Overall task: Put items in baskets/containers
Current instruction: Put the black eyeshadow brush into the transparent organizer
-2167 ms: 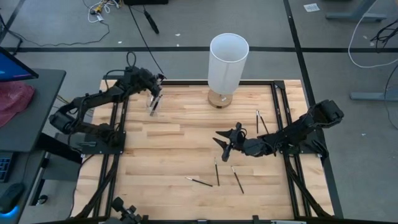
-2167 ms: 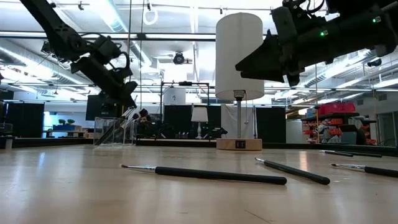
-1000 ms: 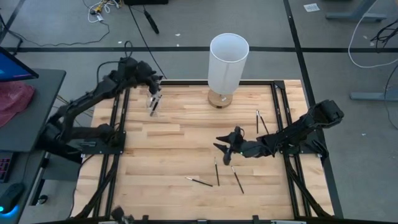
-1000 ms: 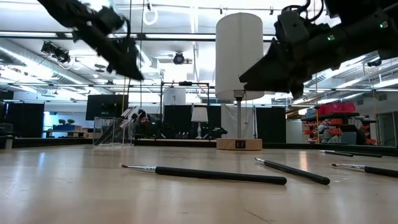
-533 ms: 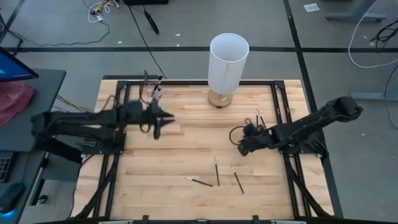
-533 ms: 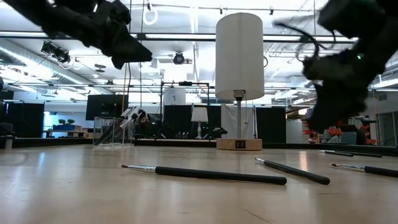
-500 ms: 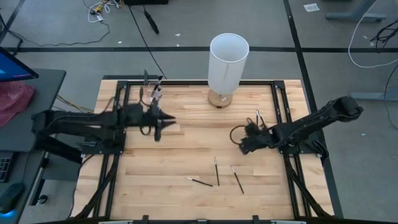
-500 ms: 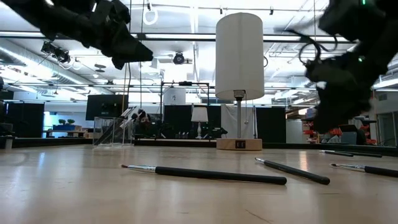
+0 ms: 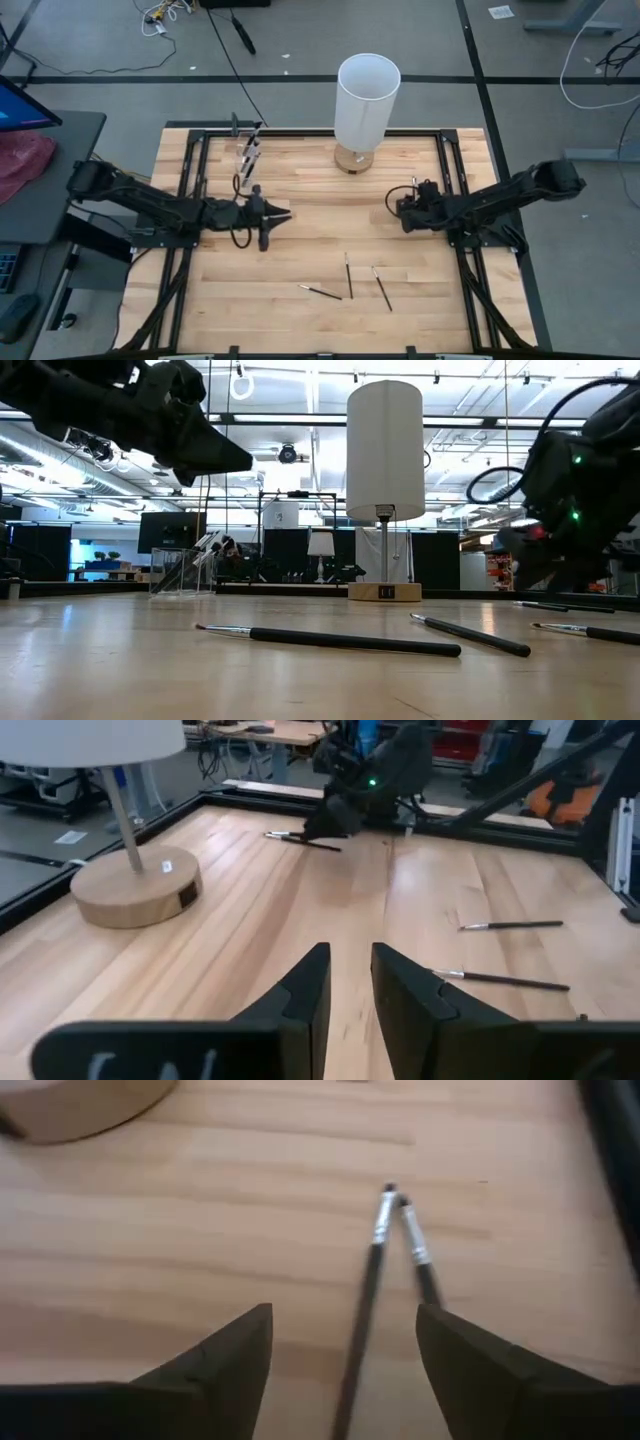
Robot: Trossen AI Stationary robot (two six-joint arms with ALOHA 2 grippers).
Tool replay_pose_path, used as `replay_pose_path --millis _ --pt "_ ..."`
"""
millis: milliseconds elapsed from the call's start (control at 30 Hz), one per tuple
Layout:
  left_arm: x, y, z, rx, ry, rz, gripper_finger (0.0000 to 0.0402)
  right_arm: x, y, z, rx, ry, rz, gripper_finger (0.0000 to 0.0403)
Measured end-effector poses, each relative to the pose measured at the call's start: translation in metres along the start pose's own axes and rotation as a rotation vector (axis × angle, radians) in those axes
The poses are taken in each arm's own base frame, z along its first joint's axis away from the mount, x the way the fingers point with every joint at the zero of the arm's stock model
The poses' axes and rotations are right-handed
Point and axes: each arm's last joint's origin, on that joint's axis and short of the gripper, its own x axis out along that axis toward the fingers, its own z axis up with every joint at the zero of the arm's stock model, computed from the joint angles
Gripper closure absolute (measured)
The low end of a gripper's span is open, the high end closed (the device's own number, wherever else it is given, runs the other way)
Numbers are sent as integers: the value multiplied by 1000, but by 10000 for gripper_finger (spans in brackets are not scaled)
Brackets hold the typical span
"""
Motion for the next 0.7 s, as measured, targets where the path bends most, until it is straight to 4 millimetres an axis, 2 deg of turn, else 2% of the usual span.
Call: replay_pose_path --millis 133,300,700 --pt "7 -3 -6 1 3 -3 324 10 -5 -1 19 11 -35 173" --pt "13 -4 -10 -1 -5 -3 324 21 -6 -8 -12 21 19 203" --pt "15 -5 -11 -5 -15 -2 323 23 2 -14 -109 10 80 267"
